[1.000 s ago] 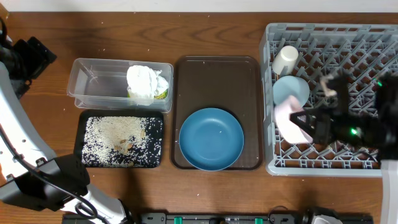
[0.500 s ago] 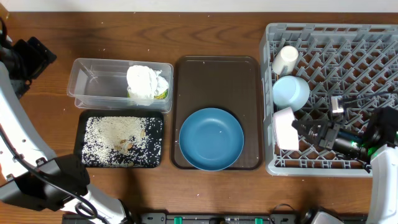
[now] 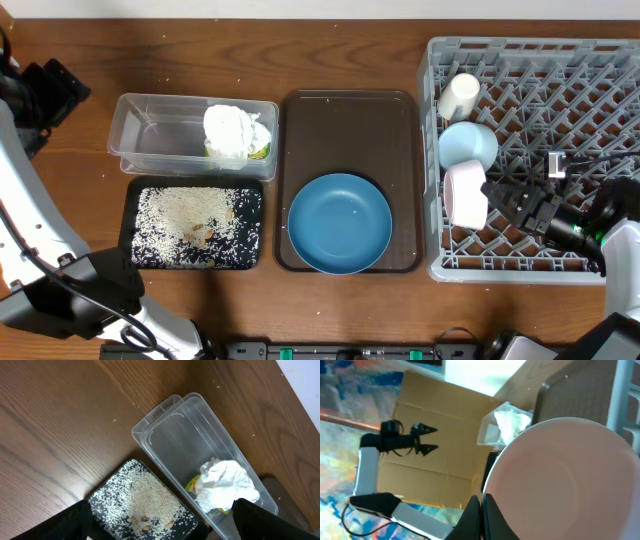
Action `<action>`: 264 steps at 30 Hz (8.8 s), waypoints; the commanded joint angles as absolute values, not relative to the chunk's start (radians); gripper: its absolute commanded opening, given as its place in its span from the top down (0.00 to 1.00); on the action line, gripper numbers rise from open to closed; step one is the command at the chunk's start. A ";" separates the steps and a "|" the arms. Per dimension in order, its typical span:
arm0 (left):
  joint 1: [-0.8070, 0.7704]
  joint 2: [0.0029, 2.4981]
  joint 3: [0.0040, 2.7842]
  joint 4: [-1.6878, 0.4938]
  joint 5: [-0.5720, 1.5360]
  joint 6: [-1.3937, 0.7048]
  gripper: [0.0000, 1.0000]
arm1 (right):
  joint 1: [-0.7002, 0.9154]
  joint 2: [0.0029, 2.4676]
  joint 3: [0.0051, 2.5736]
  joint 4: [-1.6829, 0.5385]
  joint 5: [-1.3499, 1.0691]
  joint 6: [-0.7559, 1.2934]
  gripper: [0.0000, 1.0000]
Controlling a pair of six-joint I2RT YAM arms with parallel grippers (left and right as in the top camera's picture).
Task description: Sort waste into correct bins and load items into the dishwasher rack
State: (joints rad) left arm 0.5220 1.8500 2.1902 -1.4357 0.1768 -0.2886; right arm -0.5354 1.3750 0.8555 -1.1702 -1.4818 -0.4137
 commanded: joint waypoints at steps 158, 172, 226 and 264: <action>0.527 1.857 2.196 -1.439 0.171 -0.290 0.08 | 0.192 1.525 1.132 -0.626 -0.053 0.218 0.66; 0.527 1.857 2.196 -1.439 0.171 -0.290 0.08 | 0.219 1.633 1.132 -0.587 -0.051 0.220 0.71; 0.527 1.857 2.196 -1.439 0.171 -0.290 0.08 | 0.381 1.642 1.131 -0.745 -0.075 0.231 0.97; 0.527 1.857 2.196 -1.439 0.171 -0.290 0.08 | 0.898 1.637 1.393 -0.842 -0.167 0.219 0.56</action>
